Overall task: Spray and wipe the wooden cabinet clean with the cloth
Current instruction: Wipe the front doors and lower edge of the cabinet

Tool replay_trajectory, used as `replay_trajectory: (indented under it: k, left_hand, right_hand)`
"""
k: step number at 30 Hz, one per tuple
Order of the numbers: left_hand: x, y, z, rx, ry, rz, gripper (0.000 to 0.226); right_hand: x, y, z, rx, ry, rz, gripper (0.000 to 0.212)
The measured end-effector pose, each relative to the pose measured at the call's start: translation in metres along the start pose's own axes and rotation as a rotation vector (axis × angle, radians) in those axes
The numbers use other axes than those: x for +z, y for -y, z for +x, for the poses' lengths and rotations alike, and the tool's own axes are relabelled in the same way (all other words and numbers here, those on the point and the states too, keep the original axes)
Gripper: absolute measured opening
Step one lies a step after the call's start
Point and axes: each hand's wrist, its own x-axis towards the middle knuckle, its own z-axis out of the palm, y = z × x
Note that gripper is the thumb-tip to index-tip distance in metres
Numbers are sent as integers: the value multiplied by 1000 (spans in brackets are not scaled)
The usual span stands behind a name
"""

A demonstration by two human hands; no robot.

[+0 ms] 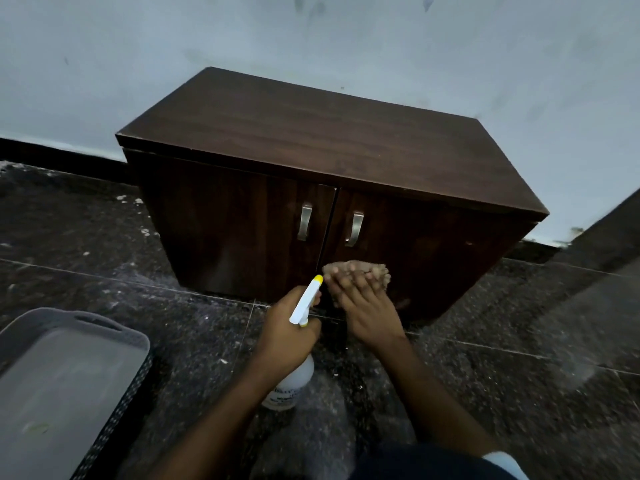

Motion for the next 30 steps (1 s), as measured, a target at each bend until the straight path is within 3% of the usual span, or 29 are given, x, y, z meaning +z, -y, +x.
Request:
replay_trajectory:
  k: [3,5,9,14,19,21,24,26,30]
  left_hand:
    - [-7,1,3,-10,-6,15,36]
    - [-9,4,-1,-30,2,40,37]
    - [-6,3,-3,-25,-2,43,36]
    - [-2,1,-7,-28,-7,66,28]
    - [0,12,-8,-89,-75,113,32]
    - [-1,17,-11,-137,-93,61,29]
    - [-4,20,-11,-164,-116,37,44]
    - [-4,21,-11,-155,-96,55,33]
    - [-6,13,-7,-105,-17,88,33]
  right_hand:
    - [-15,9,25,399,-164,107,82]
    - [-23,18,39,490,-219,175,80]
    - [-19,12,36,395,-194,171,80]
    - [4,10,-8,97,113,49,93]
    - [1,28,6,158,115,119,85]
    - [4,39,11,9,175,151,79]
    - [7,22,8,-278,356,63,66]
    - [9,1,-23,-261,438,37,62]
    - [-1,-55,-92,-74,587,-6,65]
